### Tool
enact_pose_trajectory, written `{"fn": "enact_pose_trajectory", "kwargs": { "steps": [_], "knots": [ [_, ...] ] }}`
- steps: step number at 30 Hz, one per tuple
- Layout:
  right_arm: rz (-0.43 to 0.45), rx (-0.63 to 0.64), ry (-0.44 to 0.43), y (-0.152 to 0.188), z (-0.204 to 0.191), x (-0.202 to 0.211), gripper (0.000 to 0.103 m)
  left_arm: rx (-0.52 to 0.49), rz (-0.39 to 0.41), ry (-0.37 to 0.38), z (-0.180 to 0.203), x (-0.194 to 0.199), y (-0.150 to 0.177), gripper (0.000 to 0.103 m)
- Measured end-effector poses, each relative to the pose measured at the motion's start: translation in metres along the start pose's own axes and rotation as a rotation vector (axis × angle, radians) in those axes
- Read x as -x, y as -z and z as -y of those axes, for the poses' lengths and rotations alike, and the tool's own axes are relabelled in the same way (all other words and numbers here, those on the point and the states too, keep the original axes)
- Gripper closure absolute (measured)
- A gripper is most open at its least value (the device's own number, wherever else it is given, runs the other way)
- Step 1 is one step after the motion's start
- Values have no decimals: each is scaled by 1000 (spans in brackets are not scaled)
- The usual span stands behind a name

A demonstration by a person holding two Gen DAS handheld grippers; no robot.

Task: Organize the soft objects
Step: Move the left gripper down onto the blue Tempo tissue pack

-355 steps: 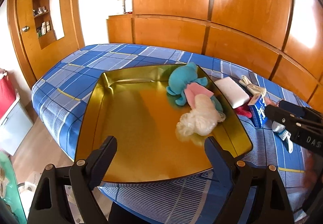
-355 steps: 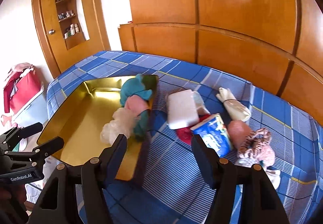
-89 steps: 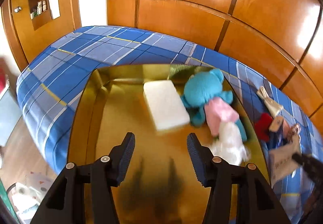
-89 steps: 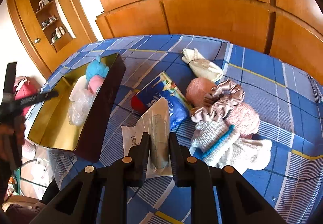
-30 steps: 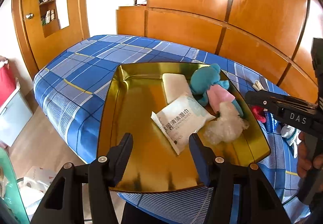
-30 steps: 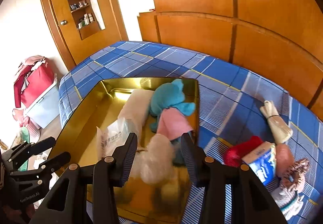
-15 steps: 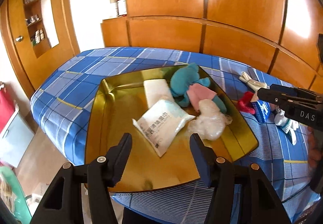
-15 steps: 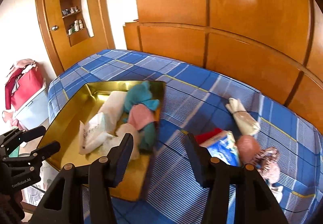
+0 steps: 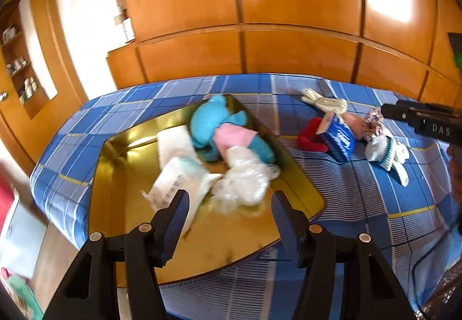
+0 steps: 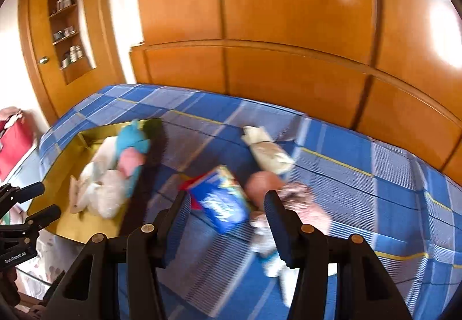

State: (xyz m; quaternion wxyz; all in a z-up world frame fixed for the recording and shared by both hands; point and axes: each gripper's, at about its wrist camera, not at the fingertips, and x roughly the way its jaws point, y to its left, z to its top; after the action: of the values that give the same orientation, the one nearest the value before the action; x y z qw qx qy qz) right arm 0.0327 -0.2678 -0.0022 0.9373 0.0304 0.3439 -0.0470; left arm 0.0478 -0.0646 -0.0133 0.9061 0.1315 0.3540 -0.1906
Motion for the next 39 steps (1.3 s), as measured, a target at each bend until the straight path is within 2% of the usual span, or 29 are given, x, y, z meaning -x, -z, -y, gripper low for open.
{"fn": "enact_pose_trajectory", "kwargs": {
  "steps": [7, 13, 16, 22, 25, 27, 29, 34, 39],
  "knots": [
    [21, -86, 83, 8, 52, 10, 49, -58, -26, 47, 28, -10, -5, 43],
    [23, -237, 93, 17, 89, 9, 49, -95, -24, 98, 45, -14, -23, 43],
    [13, -270, 108, 18, 99, 8, 49, -96, -35, 137, 56, -22, -38, 44],
    [18, -309, 78, 16, 104, 13, 49, -60, -105, 219, 85, -53, -64, 44],
    [28, -318, 70, 15, 105, 15, 49, -54, -140, 235, 99, -70, -72, 37],
    [35, -333, 62, 15, 108, 17, 49, -11, -190, 272, 106, -82, -76, 30],
    [40, -358, 52, 15, 112, 19, 49, 44, -228, 300, 113, -97, -80, 29],
    [51, -396, 38, 14, 118, 23, 49, 146, -317, 266, 126, -132, -88, 29],
    [78, -413, 29, 12, 122, 30, 48, 233, -364, 233, 131, -156, -93, 26]
  ]
}}
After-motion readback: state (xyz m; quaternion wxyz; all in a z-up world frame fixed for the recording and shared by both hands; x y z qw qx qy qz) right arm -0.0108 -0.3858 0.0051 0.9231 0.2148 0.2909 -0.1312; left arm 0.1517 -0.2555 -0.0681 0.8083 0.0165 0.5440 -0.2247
